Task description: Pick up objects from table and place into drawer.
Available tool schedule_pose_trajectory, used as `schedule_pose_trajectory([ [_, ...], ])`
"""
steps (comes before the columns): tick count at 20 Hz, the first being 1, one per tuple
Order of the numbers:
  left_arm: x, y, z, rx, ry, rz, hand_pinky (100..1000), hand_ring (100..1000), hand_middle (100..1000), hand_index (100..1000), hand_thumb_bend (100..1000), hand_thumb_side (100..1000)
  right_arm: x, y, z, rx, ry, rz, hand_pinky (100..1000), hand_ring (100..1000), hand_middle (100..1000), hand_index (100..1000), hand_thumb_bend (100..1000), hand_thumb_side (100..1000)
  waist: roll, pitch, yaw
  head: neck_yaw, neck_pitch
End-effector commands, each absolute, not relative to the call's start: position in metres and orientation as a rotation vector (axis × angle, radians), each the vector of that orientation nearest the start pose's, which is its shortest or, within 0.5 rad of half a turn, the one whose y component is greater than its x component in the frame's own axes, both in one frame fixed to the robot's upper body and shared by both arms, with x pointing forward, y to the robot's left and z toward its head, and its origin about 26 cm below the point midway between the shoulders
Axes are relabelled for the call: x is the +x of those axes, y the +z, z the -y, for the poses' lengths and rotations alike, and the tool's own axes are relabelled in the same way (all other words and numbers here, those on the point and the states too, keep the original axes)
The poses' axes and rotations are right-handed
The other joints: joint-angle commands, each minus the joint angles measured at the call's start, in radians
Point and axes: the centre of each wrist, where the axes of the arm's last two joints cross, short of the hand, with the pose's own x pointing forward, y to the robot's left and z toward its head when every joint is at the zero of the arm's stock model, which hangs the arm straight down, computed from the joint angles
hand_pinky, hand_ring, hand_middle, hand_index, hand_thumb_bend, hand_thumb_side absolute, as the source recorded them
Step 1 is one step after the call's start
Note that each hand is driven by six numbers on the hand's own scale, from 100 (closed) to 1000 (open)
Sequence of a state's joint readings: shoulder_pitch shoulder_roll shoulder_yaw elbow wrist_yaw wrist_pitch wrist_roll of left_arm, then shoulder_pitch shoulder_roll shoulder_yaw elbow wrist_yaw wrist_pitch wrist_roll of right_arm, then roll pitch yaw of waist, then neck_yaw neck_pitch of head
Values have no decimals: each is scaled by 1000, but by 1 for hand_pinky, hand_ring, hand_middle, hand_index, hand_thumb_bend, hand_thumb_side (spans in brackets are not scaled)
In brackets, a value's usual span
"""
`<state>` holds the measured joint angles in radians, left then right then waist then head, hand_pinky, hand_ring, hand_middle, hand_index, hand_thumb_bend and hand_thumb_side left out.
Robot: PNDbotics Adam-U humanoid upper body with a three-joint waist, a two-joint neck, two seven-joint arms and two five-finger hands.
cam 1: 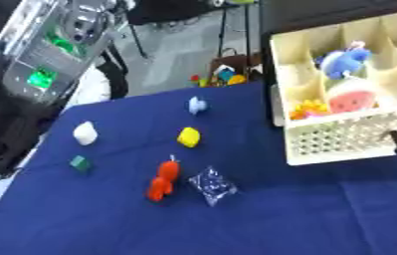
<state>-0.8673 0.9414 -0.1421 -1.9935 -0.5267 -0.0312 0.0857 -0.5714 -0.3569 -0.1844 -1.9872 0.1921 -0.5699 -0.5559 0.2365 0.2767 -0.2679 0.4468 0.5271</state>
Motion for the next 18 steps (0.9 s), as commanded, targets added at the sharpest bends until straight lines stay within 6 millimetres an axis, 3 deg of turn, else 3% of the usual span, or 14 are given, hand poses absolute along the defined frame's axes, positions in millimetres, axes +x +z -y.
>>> schedule_pose_trajectory([
  [1,272,410,-252,-1389,1093,-2508,528,707,539,673,100,428,307,302,280,426,295,-2956,669,659,607,751,100,882,-10,-21,-1,13,-5],
  [9,278,408,-243,-1317,1086,-2528,520,715,532,670,100,430,308,301,278,406,316,-2967,672,661,605,751,100,879,-10,-13,-1,40,-23],
  [14,281,401,-236,-1230,1140,-2544,514,721,525,668,100,420,308,302,276,391,332,-2969,673,661,604,751,100,878,-10,-8,-7,60,-115],
  [18,284,397,-231,-1145,1188,-2579,501,726,517,664,100,420,308,302,274,380,347,-2972,674,662,604,752,100,877,-10,-8,-12,57,-139],
])
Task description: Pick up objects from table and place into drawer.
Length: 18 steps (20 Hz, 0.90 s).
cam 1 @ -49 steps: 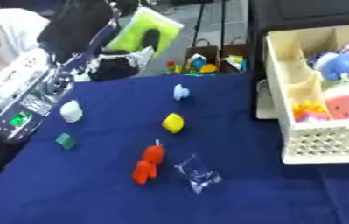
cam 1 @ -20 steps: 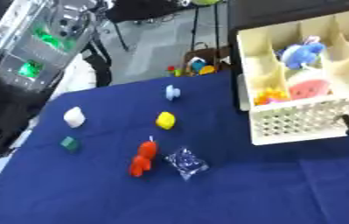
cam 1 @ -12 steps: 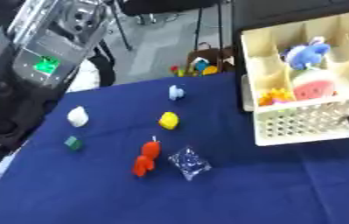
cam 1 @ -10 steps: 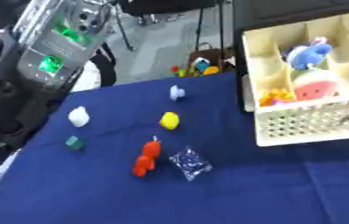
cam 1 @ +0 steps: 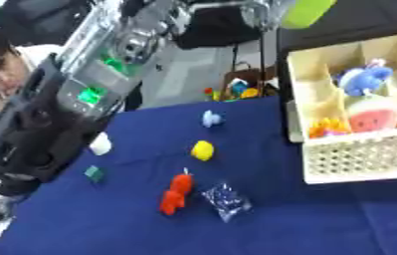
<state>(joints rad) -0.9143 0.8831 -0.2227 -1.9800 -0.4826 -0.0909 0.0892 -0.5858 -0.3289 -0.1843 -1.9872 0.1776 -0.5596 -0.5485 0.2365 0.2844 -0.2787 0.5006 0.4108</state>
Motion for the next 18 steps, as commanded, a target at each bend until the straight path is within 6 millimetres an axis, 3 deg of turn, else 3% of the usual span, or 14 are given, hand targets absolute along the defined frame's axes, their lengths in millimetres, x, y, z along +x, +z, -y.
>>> schedule_pose_trajectory([
  [1,286,396,-230,-1120,1198,-2596,493,728,512,661,100,422,309,302,273,376,351,-2972,674,662,605,752,100,877,-10,-15,-3,1,-23],
  [8,299,395,-222,-964,1239,-2674,484,733,507,661,100,424,309,303,271,362,383,-2977,677,663,602,753,100,875,-10,-7,-9,-6,-9],
  [18,325,393,-229,-950,1164,-2682,479,736,512,668,100,456,310,305,266,328,414,-2974,679,666,599,754,100,875,-10,19,-19,16,-25],
])
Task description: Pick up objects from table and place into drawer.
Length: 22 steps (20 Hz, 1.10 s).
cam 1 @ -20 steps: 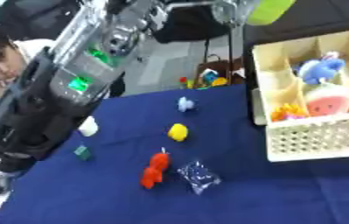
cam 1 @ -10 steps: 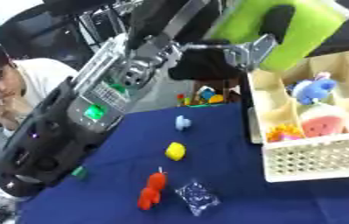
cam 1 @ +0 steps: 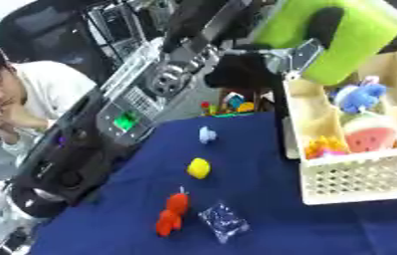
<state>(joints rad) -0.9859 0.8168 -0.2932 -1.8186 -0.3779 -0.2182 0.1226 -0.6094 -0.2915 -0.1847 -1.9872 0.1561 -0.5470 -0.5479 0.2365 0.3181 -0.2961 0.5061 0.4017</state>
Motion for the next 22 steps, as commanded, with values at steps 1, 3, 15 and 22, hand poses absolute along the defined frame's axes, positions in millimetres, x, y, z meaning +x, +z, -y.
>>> schedule_pose_trajectory([
  [1,327,393,-230,-945,1141,-2685,479,736,512,668,100,456,310,306,265,322,416,-2973,679,666,599,754,100,875,-10,-11,-4,16,-20],
  [3,332,394,-235,-934,1096,-2693,483,740,515,671,100,469,310,307,264,310,421,-2971,679,666,598,754,100,874,-10,-3,-12,27,-32],
  [15,357,385,-250,-673,983,-2734,731,941,859,971,174,569,311,308,259,278,445,-2970,684,670,593,755,100,862,-10,35,-14,44,-63],
  [22,365,387,-262,-647,879,-2821,664,927,823,930,100,720,312,306,257,278,453,-2979,687,673,591,757,100,856,-10,47,-18,68,-77],
])
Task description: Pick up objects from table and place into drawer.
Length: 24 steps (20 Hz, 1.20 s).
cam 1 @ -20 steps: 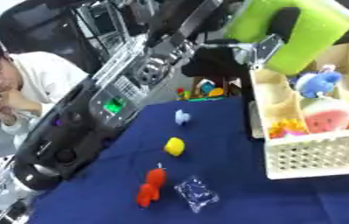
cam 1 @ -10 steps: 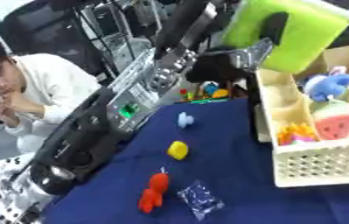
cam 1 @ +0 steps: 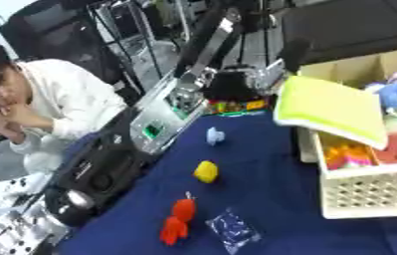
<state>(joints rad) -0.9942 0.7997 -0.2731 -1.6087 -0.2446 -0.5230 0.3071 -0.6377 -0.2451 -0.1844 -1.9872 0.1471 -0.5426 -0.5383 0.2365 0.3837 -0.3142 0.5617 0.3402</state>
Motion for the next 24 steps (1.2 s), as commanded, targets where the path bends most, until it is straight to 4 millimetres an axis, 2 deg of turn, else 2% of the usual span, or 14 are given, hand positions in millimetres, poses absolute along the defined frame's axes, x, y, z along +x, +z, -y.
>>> schedule_pose_trajectory([
  [1,366,388,-263,-632,841,-2844,649,921,821,925,100,739,312,306,257,280,460,-2981,687,674,591,757,100,855,-10,-19,-2,17,-19],
  [7,359,395,-255,-532,754,-2863,637,911,821,928,100,737,312,302,258,296,479,-2991,689,676,589,758,100,852,-10,-17,-4,22,-37],
  [13,355,394,-258,-522,746,-2862,635,910,825,932,100,705,312,301,258,302,481,-2994,689,675,589,757,100,854,-10,-17,3,12,-27],
  [15,354,394,-261,-530,742,-2863,642,914,829,933,168,674,312,301,258,305,480,-2994,689,675,589,757,100,855,-10,-20,4,8,-19],
  [17,352,393,-264,-526,729,-2875,641,917,829,935,304,644,312,301,258,311,477,-2996,688,675,589,756,100,855,-10,-24,7,5,-10],
  [18,351,394,-265,-519,723,-2883,641,917,829,935,304,644,312,300,258,313,476,-2996,688,675,589,756,100,855,-10,-26,7,5,-7],
  [19,350,394,-267,-511,709,-2898,635,918,826,933,369,664,312,300,259,316,473,-2996,686,674,590,756,100,856,-10,-30,8,3,2],
  [24,341,395,-281,-467,642,-2986,648,934,845,949,480,679,312,299,262,339,469,-2996,685,673,591,756,100,858,-10,-47,14,-10,35],
])
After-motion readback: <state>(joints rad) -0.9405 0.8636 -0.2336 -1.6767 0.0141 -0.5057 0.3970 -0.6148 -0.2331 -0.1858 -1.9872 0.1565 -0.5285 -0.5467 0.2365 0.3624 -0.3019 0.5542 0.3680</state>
